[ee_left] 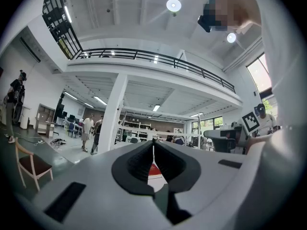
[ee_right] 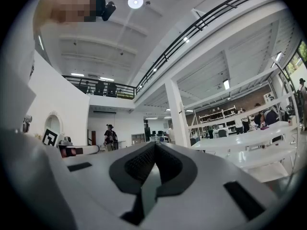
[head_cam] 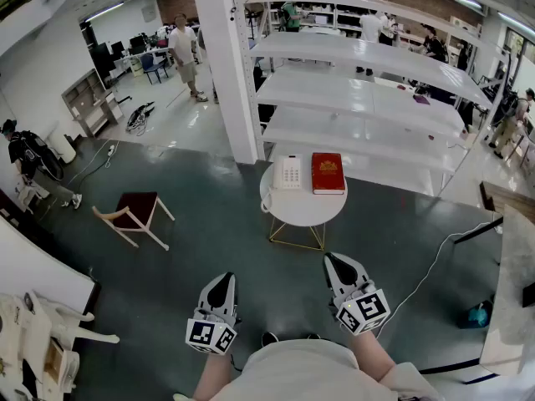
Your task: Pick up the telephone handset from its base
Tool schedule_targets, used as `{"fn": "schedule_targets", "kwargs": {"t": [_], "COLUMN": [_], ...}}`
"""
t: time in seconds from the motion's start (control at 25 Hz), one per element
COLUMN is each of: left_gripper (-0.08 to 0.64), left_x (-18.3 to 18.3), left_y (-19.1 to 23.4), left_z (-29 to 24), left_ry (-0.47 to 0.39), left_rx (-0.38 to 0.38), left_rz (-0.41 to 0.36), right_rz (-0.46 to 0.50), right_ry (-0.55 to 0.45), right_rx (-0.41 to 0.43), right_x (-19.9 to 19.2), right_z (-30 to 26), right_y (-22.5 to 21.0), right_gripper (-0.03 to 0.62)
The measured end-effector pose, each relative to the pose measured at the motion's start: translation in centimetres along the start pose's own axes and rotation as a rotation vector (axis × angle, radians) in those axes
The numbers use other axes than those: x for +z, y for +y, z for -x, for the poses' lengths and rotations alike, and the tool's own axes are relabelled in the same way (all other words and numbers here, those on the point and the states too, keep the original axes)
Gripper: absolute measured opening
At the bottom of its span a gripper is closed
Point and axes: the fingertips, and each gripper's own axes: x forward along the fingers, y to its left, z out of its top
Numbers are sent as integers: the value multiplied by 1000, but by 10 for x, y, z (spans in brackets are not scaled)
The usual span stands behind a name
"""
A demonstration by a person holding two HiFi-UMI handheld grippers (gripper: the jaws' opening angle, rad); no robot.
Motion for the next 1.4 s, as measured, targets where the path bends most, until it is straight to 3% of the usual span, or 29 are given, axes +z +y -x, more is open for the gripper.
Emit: {"fn": "schedule_targets", "kwargs": {"t": [0.44, 0.96, 1.4], "left_gripper": [23, 21, 21], "left_x": [-3, -7, -13], "left_y": [17, 77, 110], "left_z": [-7, -6, -20], "left_ry": [8, 5, 36], "left_rx": [-16, -25, -77], "left_rz": [-7, -3, -2], "right_rz": [-6, 18, -5], "right_ry": [7, 11, -2], "right_rx": [-26, -83, -77], "right_x": [-5, -15, -23], "right_z": [-14, -52, -83], "right_y": [1, 19, 32], "right_gripper": [6, 9, 9]}}
